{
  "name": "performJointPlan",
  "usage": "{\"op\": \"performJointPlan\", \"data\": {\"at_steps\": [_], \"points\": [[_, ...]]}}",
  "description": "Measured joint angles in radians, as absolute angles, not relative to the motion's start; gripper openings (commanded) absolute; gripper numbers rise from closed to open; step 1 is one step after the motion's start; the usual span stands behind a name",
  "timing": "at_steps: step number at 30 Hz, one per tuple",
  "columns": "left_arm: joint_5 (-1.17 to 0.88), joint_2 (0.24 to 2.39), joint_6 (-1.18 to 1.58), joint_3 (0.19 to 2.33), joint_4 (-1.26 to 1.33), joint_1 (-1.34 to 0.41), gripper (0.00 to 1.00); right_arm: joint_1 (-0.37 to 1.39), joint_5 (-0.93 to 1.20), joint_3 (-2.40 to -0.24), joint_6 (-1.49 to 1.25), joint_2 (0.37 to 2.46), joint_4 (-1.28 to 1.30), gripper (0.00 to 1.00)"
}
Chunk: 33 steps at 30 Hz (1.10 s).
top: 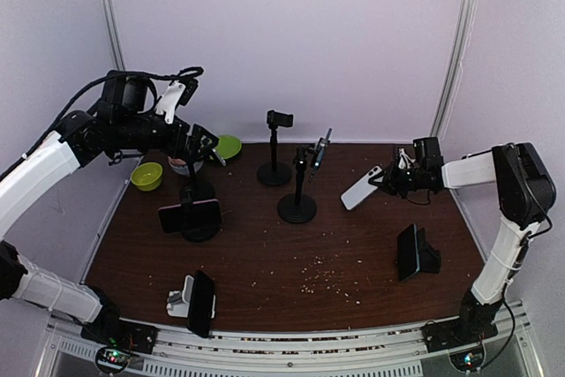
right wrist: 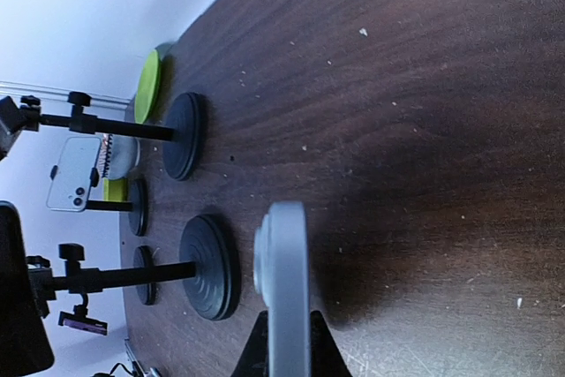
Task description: Remove the phone from the phone stand
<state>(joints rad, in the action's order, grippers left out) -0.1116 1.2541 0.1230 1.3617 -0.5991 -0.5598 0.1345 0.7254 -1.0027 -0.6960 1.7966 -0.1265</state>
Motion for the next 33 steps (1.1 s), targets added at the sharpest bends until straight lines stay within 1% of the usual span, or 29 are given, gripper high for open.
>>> {"op": "performJointPlan", "data": {"at_steps": [3, 6, 11, 16, 20, 31, 33], "points": [[-0.107, 1.252, 0.117, 1.361, -0.599, -0.581, 0.97, 0.133, 0.711, -1.019, -0.648, 1.812, -0.056, 0.15], [-0.107, 1.251, 0.117, 1.361, -0.599, -0.591, 0.97, 0.13, 0.703, -1.044, -0.596, 1.813, 0.01, 0.25], [-0.091, 1.251, 0.116, 1.361, -0.599, -0.604, 0.97, 0.111, 0.698, -1.05, -0.565, 1.813, 0.044, 0.39], [-0.082, 1.251, 0.113, 1.361, -0.599, -0.615, 0.97, 0.099, 0.696, -1.049, -0.555, 1.813, 0.056, 0.5], [-0.072, 1.251, 0.111, 1.355, -0.598, -0.617, 0.97, 0.091, 0.694, -1.039, -0.574, 1.813, 0.047, 0.55], [-0.02, 1.246, 0.089, 1.351, -0.598, -0.63, 0.97, 0.074, 0.653, -0.998, -0.625, 1.829, 0.053, 0.61], [-0.014, 1.242, 0.086, 1.35, -0.599, -0.63, 0.97, 0.071, 0.637, -0.995, -0.624, 1.829, 0.066, 0.64]]}}
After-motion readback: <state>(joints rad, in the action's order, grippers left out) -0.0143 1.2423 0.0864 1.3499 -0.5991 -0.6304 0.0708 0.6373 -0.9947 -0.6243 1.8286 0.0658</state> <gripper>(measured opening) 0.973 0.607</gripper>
